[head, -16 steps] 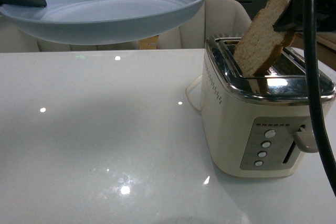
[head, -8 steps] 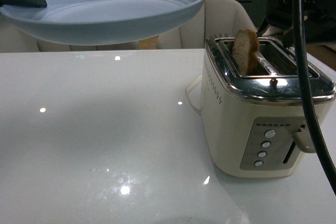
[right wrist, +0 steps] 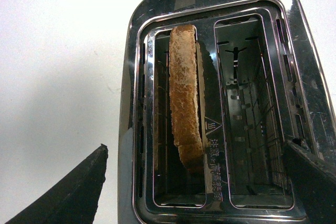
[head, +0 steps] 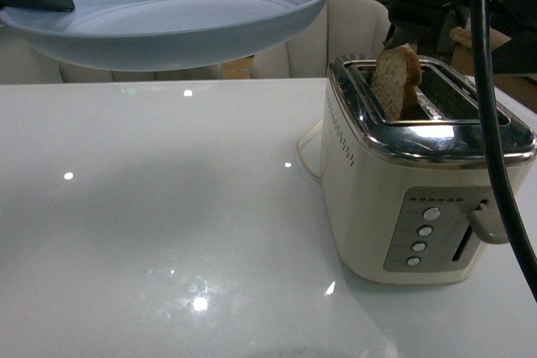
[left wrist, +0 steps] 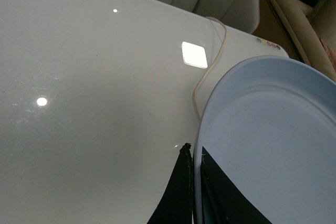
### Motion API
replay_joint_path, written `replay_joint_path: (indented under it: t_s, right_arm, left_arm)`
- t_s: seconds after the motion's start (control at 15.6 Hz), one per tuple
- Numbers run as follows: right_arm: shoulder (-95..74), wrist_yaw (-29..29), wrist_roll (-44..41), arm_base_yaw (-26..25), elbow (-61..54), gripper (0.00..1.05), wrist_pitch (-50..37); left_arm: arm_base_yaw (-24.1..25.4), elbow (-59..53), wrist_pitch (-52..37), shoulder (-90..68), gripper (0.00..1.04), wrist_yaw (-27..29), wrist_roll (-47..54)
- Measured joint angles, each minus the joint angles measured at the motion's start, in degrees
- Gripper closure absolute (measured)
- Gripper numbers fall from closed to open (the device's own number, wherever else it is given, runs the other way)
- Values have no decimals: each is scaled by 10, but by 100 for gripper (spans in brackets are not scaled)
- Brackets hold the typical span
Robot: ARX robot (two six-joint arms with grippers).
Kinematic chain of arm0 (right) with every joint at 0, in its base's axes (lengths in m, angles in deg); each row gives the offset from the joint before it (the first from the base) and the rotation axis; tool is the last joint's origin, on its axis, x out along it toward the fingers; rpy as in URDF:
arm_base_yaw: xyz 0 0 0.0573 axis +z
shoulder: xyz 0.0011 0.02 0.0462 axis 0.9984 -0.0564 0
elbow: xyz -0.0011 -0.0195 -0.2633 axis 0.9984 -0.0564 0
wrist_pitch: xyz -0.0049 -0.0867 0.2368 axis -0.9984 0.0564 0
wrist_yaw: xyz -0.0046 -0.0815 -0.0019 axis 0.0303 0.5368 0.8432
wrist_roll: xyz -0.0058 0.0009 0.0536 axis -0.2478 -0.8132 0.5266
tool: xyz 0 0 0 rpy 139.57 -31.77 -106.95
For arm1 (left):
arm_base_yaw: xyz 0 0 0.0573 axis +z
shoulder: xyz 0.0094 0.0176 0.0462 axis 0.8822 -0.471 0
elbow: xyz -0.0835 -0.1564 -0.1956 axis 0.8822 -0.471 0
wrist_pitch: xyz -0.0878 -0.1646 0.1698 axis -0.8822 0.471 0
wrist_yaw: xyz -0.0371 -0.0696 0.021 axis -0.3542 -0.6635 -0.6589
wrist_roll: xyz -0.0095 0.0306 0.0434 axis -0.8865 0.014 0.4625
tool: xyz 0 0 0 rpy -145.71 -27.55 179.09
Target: Left arm holds plate, right arm toasts bread
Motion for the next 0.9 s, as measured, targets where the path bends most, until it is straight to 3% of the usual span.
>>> replay_joint_path:
  t_s: [0.32, 0.51, 0.71, 0.9]
  right_arm:
    - [0, 5, 6, 0, -1, 6, -17]
    - [32, 98, -40, 1, -43, 6, -91]
    - [72, 156, -80, -8, -94, 6, -174]
    - [87, 158, -96, -19, -131, 6, -204]
  left_arm:
    - [0, 0, 0, 0, 102, 0, 0]
    - [0, 0, 0, 0, 102, 0, 0]
    - [0, 0, 0, 0, 102, 0, 0]
    - [0, 0, 0, 0, 102, 0, 0]
